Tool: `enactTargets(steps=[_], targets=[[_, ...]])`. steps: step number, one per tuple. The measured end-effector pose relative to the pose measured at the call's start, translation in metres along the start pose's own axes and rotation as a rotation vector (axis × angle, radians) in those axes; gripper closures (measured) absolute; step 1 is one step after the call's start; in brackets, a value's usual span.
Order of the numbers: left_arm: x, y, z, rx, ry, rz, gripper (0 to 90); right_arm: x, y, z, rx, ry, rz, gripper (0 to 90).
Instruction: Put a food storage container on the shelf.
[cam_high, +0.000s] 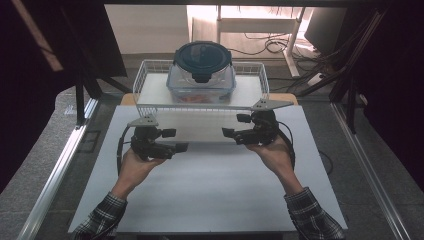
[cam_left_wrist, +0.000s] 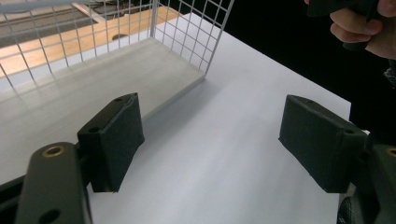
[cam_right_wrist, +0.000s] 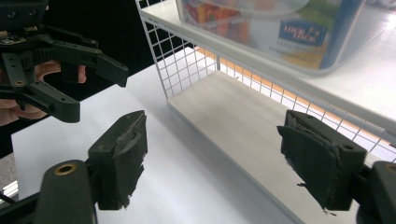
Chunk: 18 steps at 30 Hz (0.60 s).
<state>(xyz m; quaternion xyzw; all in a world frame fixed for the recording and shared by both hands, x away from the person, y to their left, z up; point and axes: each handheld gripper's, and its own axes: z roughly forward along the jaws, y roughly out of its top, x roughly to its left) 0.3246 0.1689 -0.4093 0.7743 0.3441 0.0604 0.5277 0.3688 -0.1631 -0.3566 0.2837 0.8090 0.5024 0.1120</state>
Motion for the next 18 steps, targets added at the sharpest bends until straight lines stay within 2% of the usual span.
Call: enactTargets(steps=[13,18], targets=[[-0.006,-0.031,0.003,0.002,0.000,-0.018,14.7,0.007,-0.024,0.002,0.010,0.005,-0.008,13.2],[-0.009,-0.040,0.003,0.015,0.012,-0.008,12.3,0.012,-0.035,0.005,0.026,-0.006,-0.019,9.1]])
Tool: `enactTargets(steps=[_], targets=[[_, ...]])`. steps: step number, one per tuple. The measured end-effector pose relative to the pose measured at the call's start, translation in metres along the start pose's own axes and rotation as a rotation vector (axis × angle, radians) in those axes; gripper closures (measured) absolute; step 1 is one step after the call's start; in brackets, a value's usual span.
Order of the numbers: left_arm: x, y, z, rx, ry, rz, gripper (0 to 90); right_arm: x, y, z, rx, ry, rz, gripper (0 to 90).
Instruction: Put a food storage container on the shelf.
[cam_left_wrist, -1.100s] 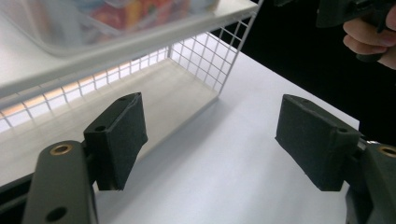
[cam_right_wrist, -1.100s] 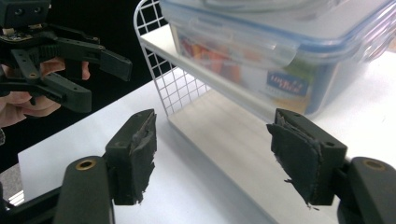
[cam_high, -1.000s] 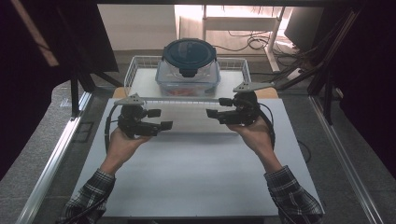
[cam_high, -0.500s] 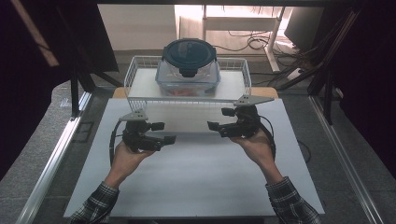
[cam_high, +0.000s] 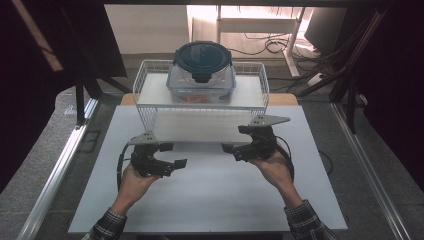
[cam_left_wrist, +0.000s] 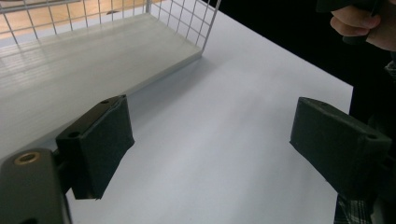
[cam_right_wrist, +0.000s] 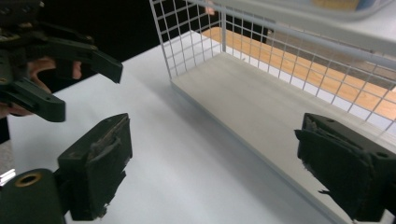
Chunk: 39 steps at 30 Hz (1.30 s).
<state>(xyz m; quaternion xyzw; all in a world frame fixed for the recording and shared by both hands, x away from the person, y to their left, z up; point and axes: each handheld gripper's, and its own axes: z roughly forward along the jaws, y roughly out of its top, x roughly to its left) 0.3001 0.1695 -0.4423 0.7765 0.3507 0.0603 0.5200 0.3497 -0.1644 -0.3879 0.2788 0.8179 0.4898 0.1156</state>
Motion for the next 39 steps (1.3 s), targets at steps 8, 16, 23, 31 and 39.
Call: enactTargets(steps=[8,16,23,31,39], targets=[[-0.005,-0.012,0.002,0.012,0.014,0.016,8.8,0.005,-0.014,0.002,0.009,-0.003,-0.010,4.1],[-0.012,-0.020,0.005,0.011,0.007,0.023,6.5,0.009,-0.025,-0.005,0.002,0.002,0.000,3.1],[-0.016,-0.028,0.007,0.018,0.018,0.034,5.8,0.010,-0.038,-0.004,0.018,-0.022,0.017,0.2],[-0.018,-0.042,0.004,0.025,0.015,0.019,5.1,0.011,-0.051,-0.002,0.032,-0.026,0.020,0.0],[-0.019,-0.055,0.000,0.043,0.052,0.036,3.0,0.022,-0.064,-0.008,0.040,-0.028,-0.002,0.0]])
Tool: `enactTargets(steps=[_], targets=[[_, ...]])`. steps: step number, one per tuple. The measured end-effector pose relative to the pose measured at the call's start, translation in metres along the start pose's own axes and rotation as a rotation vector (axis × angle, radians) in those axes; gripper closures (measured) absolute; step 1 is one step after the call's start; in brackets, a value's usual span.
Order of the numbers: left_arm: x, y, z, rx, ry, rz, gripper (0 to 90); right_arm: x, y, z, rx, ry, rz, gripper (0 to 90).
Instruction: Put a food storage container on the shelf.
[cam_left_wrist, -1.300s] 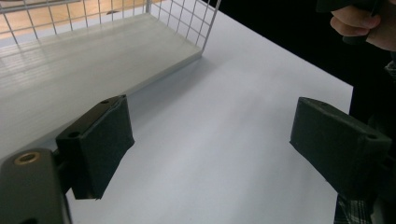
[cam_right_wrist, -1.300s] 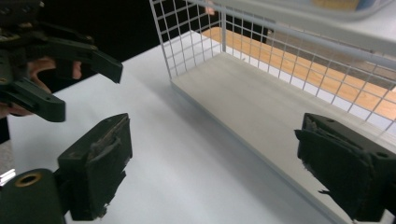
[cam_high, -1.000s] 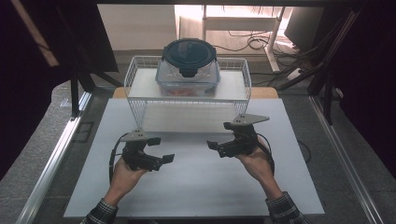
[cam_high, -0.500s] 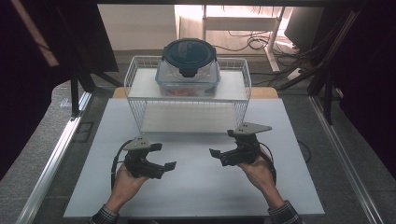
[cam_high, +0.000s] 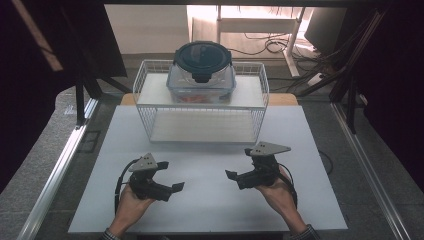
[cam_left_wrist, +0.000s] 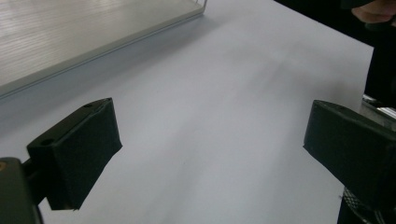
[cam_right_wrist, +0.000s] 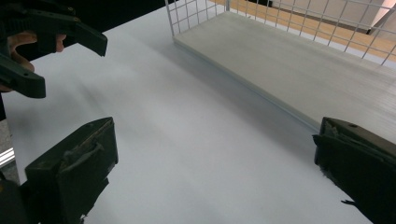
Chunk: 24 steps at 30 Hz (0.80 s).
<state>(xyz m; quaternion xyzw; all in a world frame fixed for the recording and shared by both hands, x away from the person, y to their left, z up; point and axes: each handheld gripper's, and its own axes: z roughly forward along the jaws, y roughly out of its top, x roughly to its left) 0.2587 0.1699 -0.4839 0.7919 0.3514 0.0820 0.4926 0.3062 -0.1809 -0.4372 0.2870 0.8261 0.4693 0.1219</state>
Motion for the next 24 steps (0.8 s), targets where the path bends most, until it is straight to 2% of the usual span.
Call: enactTargets(steps=[4,15,21,24], targets=[[-0.002,-0.005,-0.003,0.008,0.022,0.015,2.0,0.004,-0.006,-0.005,0.018,-0.004,-0.012,0.0],[-0.004,-0.021,-0.019,0.011,0.068,0.018,0.6,0.009,-0.022,-0.022,0.003,-0.017,-0.004,0.0],[-0.002,-0.032,-0.026,0.021,0.090,0.008,0.5,0.006,-0.035,-0.028,0.003,-0.036,0.009,0.0],[0.000,-0.037,-0.029,0.029,0.113,0.009,0.5,0.004,-0.042,-0.030,0.006,-0.053,0.014,0.0]])
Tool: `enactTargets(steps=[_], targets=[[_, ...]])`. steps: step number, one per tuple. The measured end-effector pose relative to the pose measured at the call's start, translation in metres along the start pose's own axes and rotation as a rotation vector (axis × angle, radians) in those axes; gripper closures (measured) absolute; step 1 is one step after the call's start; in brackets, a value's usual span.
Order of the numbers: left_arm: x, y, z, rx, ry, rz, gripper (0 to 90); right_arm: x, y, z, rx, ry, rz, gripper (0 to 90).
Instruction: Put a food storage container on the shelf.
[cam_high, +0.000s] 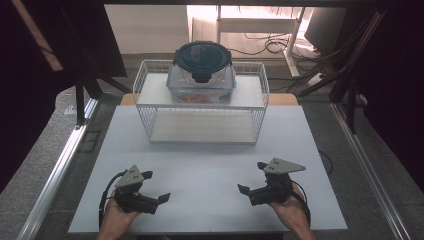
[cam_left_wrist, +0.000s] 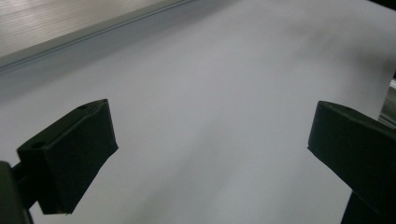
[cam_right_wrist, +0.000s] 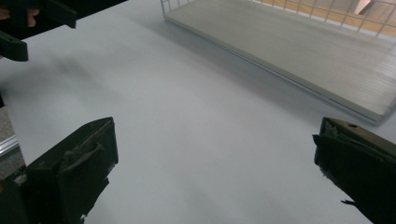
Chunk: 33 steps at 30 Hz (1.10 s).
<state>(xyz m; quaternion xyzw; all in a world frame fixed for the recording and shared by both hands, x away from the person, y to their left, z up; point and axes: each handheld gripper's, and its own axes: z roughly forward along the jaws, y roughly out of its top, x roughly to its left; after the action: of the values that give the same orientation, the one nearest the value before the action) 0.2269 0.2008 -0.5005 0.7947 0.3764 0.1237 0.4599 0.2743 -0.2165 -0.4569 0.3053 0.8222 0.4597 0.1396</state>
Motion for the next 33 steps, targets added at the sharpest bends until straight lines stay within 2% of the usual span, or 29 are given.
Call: enactTargets(steps=[6,13,17,26,30,33], targets=[[0.003,-0.011,-0.003,0.011,0.028,-0.010,0.3,-0.005,-0.012,-0.005,-0.004,-0.031,0.017,0.0],[0.004,-0.020,-0.006,0.036,0.065,0.009,0.0,-0.010,-0.027,-0.011,0.010,-0.074,0.027,0.0],[0.007,-0.025,-0.007,0.044,0.077,0.002,0.0,-0.013,-0.033,-0.013,0.015,-0.091,0.034,0.0],[0.017,-0.037,-0.005,0.078,0.113,-0.035,0.0,-0.018,-0.050,-0.015,0.067,-0.121,0.051,0.0],[0.021,-0.041,-0.003,0.095,0.113,-0.058,0.0,-0.018,-0.057,-0.013,0.095,-0.127,0.057,0.0],[0.022,-0.042,0.000,0.113,0.114,-0.059,0.0,-0.018,-0.061,-0.011,0.122,-0.132,0.055,0.0]])
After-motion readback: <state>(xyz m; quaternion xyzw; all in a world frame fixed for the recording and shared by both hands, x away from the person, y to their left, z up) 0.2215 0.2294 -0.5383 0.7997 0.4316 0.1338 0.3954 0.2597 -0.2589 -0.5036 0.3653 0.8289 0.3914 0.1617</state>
